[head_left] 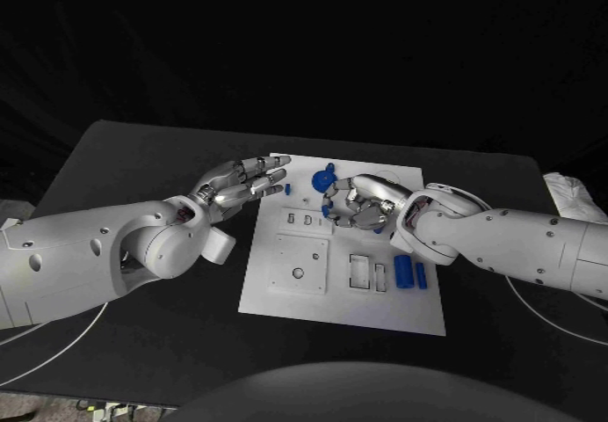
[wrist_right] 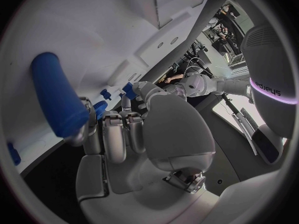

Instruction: Assemble the parts on the task board

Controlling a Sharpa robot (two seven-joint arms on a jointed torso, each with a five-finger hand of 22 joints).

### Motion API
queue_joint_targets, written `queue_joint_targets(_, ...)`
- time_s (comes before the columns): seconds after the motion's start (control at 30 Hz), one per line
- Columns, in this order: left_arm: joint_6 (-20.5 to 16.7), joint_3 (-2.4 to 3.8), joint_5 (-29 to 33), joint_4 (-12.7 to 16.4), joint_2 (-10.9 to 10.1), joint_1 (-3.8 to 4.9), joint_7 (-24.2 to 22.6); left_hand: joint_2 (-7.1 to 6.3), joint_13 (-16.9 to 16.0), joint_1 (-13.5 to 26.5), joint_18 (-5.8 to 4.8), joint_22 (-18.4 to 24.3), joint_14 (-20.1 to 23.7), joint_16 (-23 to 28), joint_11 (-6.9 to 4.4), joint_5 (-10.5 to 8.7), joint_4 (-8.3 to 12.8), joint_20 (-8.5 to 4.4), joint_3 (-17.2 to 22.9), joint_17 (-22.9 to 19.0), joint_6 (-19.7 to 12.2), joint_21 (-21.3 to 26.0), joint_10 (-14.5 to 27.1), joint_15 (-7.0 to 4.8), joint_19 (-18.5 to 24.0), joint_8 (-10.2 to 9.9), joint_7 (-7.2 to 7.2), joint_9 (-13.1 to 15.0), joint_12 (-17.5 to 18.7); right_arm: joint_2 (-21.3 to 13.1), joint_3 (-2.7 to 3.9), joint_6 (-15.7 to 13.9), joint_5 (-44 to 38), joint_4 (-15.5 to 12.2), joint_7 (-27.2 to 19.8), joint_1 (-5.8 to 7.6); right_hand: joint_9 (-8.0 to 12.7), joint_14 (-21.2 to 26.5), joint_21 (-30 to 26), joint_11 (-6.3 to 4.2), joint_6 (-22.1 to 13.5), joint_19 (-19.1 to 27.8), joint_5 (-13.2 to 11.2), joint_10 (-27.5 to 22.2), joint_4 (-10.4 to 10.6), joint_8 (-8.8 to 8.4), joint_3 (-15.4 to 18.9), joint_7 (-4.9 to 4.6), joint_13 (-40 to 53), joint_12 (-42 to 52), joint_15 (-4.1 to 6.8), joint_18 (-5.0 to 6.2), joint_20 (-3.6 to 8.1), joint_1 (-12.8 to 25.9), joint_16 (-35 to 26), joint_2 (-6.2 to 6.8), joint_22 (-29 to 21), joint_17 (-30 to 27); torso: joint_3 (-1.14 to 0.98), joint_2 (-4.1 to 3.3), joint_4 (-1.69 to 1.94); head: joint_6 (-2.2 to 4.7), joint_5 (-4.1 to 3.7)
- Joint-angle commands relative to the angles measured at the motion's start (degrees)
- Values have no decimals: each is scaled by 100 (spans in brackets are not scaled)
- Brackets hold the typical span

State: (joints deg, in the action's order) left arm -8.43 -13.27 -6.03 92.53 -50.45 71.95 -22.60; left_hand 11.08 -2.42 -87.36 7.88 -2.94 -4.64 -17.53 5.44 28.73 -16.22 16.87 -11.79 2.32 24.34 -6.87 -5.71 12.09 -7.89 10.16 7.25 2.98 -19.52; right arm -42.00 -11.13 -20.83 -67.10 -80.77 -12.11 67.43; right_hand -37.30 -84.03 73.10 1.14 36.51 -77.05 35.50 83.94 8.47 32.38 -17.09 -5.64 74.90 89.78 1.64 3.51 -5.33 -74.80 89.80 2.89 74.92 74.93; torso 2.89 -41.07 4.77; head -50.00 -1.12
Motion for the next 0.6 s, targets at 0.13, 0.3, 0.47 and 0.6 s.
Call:
queue_joint_targets(0.13, 106, 5, -21, 7, 13, -3, -32, 9, -7, -28, -109, -10, -1, -28, 31, 23, -3, 2, 46, 8, -7, -29, 5, 58, -47, 21, 35, 5, -14, -7, 0, -149, 189, 1, -310, -13, -33, -597, 17, -22, 74, 0, 141, 606, -7, 70, -30, 33, 1510, 22, -9, 65, 30, 49, 20, -5, 962, 1507, 3, -6, -4, 0, -11)
queue_joint_targets(0.3, 111, 5, -21, 5, 17, -4, -29, 9, -7, -28, -109, -10, -1, -28, 31, 23, -3, 2, 46, 8, -7, -29, 5, 58, -47, 21, 35, 5, -14, -1, 0, -69, 204, 11, -247, -19, -18, -597, -40, -29, 42, 45, 48, 606, -52, 57, -38, 39, 1510, 22, 0, 77, 40, 28, 20, 9, 945, 1507, 2, -4, -1, 0, -19)
queue_joint_targets(0.47, 116, 5, -21, 1, 23, -4, -24, 9, -7, -28, -109, -10, -1, -28, 31, 23, -3, 2, 46, 8, -7, -29, 5, 58, -47, 21, 35, 5, -14, 27, -1, 27, 302, 57, -245, -38, -7, -597, -150, -42, 36, 135, -81, 606, -102, 65, -60, 66, 1510, 22, 5, 100, 48, -6, 20, -19, 911, 1507, 2, -3, 2, 0, -20)
queue_joint_targets(0.6, 122, 5, -21, -8, 31, -5, -21, 9, -7, -28, -109, -10, -1, -28, 31, 23, -3, 2, 46, 8, -7, -29, 5, 58, -47, 21, 35, 5, -14, 56, -1, 55, 392, 101, -298, -68, -1, -597, -246, -49, 14, 218, -91, 606, -131, 66, -75, 79, 1510, 22, 6, 119, 51, -26, 20, -29, 884, 1507, 1, -4, 2, 0, -19)
